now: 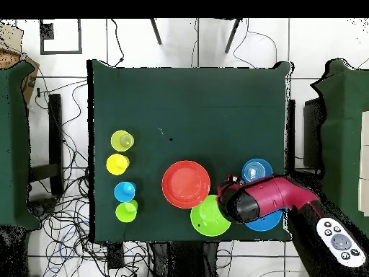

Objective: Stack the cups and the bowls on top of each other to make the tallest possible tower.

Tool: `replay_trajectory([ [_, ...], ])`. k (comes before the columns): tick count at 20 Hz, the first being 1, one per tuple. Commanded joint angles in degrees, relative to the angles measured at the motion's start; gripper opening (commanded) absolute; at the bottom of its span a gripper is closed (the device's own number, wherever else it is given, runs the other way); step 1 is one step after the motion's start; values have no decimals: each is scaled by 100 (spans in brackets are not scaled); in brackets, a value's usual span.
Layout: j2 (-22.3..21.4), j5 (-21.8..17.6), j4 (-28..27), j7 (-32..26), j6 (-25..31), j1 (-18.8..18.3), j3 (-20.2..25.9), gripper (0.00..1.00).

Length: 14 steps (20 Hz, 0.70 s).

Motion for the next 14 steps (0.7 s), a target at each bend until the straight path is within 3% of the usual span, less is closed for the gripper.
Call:
replay_trajectory([
  [1, 230, 125, -433, -1117, 475, -29, 363, 100],
  [14, 458, 103, -555, -1507, 635, -355, 587, 100],
])
